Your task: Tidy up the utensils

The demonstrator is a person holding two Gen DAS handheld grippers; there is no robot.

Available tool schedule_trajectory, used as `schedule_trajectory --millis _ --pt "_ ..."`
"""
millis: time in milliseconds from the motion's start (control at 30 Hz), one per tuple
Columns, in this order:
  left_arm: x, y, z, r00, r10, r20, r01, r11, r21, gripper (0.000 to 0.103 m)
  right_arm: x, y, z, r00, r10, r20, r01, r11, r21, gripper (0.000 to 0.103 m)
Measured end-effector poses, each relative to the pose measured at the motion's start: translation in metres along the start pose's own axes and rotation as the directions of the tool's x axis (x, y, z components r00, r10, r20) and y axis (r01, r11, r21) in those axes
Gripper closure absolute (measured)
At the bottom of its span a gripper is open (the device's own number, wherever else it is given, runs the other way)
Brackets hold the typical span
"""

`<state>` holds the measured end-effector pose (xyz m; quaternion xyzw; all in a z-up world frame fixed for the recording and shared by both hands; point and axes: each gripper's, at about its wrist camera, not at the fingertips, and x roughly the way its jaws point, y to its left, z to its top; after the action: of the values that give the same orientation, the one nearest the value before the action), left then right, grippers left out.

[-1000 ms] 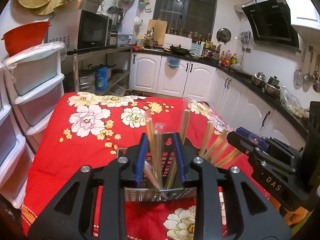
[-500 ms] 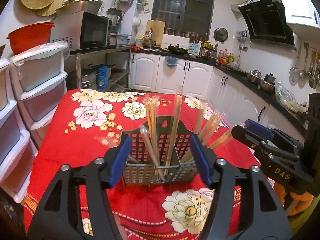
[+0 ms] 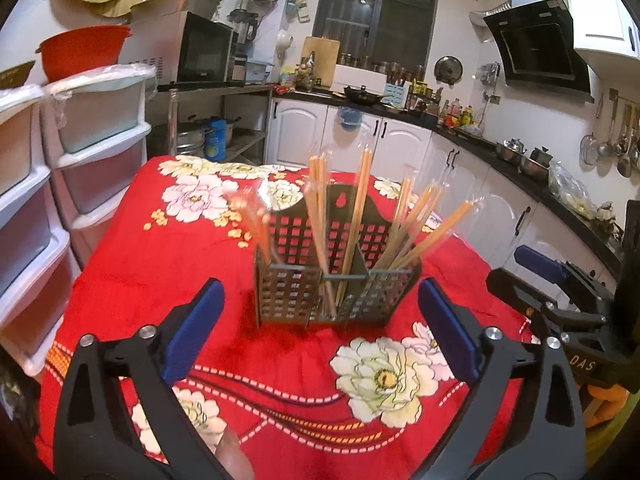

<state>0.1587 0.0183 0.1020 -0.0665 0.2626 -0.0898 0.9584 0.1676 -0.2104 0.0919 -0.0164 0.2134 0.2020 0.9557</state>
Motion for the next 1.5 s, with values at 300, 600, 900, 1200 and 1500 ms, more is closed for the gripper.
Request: schedule_trajectory --millis 300,600,900,1200,1500 --pt "0.005 0.003 -0.031 0.999 0.023 -0.031 -0.023 1.0 -0.013 0.012 0.009 0.007 -0.032 0.999 0.006 -0.044 -0.006 1.0 0.015 0.017" --pt "0.013 0.004 -0.053 0.998 0.054 -0.016 -0.055 0.998 -0.018 0.012 0.016 0.011 -0.054 0.999 -0.003 -0.034 0.003 1.0 0.015 0.013" --pt "0.02 0.007 -0.07 0.997 0.076 0.013 -0.076 0.997 -0.018 0.012 0.024 0.011 -0.072 1.0 -0.019 -0.009 0.019 1.0 0.002 0.013" --pt "0.022 0.004 -0.081 0.991 0.098 0.09 -0.098 0.995 0.003 0.012 0.025 0.004 -0.083 0.993 -0.07 0.097 0.068 0.997 0.019 0.007" --pt "0.03 0.007 -0.086 0.992 0.087 0.086 -0.087 0.996 0.0 0.012 0.027 0.0 -0.087 0.99 -0.093 0.109 0.09 0.995 0.038 0.007"
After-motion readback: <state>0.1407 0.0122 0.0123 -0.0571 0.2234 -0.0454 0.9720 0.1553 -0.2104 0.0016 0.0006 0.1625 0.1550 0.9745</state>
